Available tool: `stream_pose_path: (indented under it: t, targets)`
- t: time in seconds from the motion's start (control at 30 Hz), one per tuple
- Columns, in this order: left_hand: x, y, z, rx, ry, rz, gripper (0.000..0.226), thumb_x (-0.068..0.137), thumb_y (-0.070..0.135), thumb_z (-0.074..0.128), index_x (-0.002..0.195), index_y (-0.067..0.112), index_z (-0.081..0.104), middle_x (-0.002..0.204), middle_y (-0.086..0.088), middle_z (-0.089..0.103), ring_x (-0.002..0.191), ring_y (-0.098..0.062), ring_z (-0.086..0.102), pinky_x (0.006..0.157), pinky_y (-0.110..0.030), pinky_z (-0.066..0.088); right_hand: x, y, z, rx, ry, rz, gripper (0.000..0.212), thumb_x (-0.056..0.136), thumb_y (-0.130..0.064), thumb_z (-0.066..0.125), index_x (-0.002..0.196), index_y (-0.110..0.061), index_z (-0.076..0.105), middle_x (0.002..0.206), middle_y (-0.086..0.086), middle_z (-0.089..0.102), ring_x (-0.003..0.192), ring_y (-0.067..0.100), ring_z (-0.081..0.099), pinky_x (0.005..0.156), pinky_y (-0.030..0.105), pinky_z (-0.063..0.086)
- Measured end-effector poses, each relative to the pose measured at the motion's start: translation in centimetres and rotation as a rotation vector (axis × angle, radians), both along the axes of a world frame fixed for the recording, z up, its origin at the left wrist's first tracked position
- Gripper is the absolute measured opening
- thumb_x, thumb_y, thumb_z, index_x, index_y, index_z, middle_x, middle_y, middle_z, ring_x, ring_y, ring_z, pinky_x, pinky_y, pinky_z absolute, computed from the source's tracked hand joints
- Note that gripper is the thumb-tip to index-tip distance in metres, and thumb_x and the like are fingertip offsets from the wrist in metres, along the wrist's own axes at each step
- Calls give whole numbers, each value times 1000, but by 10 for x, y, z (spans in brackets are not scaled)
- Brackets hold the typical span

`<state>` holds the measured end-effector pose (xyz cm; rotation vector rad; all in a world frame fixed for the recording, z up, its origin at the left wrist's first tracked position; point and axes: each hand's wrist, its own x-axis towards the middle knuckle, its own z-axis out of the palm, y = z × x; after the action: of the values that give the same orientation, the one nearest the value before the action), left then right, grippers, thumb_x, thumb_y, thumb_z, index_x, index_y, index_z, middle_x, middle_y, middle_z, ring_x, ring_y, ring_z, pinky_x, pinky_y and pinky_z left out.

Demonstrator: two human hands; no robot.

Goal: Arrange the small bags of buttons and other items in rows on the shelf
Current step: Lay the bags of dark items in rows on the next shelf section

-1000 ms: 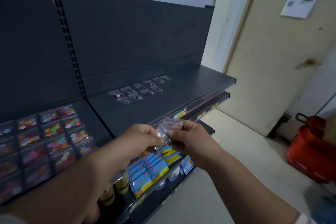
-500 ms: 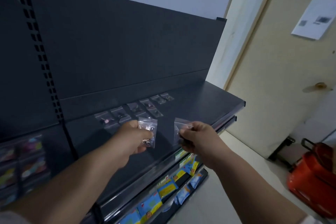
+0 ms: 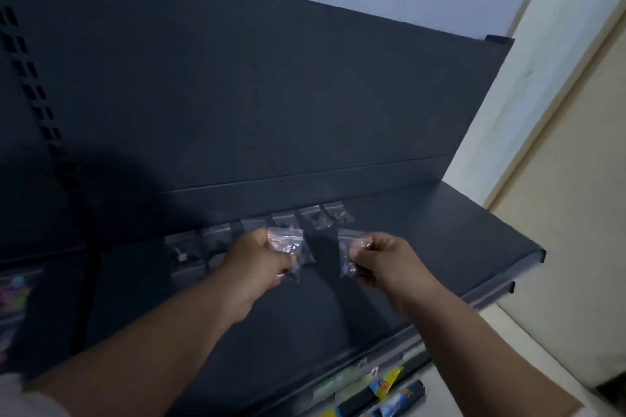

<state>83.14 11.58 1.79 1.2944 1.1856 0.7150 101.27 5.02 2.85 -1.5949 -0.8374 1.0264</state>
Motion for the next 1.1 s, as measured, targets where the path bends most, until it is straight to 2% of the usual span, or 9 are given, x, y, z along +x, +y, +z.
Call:
stream_pose_path:
  t: [0.13,0.2,0.37,0.57,0.67,0.77,0.93,1.0,1.1]
  targets:
    - [54,11,-6,-28,14,99,12,79,-2,66,83,8,60,75,-5,59,65,-15,54,60,-25,48,54,32,-11,-43,-15,91,5,89,-2,58,91,-3,62,76,9,60,63,15,56,54,20,50]
    - [79,15,-9,8,50,153,19,77,-4,66,75,13,59,69,-3,60,57,-13,53,50,-18,43,77,46,-17,-55,-31,138,8,87,0,60,93,4,62,79,10,63,68,16,59,63,23,53]
    - [121,23,-21,58,180,247,17,74,0,69,86,11,65,86,-7,70,77,-20,65,73,-32,53,116,73,-29,-107,-69,280,12,81,5,63,82,-7,61,74,5,60,60,11,55,55,15,48]
    - [151,28,-37,104,378,255,14,81,11,66,83,21,56,78,4,62,72,-9,59,57,-22,45,135,96,-48,-108,-138,416,27,81,10,57,69,-12,49,67,-1,49,59,7,44,52,8,40]
    - [159,29,-41,123,494,249,15,80,15,65,91,19,56,81,3,63,75,-11,60,61,-24,47,139,102,-55,-108,-261,460,25,78,6,61,64,-14,55,65,-2,54,65,11,50,62,19,43]
    - [163,27,-44,188,618,228,28,79,20,65,105,21,53,92,1,67,89,-19,63,78,-33,52,144,108,-59,-91,-460,490,7,77,-6,68,79,-9,62,70,3,61,67,15,56,65,30,48]
    - [165,21,-41,435,953,203,61,85,33,60,138,18,32,132,-5,47,122,-23,44,99,-31,38,154,107,-57,-4,-818,489,42,81,-26,69,120,-22,56,112,-2,58,101,17,59,86,26,47]
    - [164,16,-41,536,1022,207,59,87,31,59,138,17,34,130,-6,43,121,-24,41,100,-32,36,158,103,-55,118,-905,477,43,84,-25,66,125,-21,54,119,-3,54,107,15,55,88,19,41]
    - [156,16,-51,704,1035,131,40,74,8,63,113,14,60,108,-5,60,99,-26,54,90,-35,47,161,98,-56,302,-1013,585,28,86,-19,62,114,-19,64,115,-4,58,109,14,49,85,8,28]
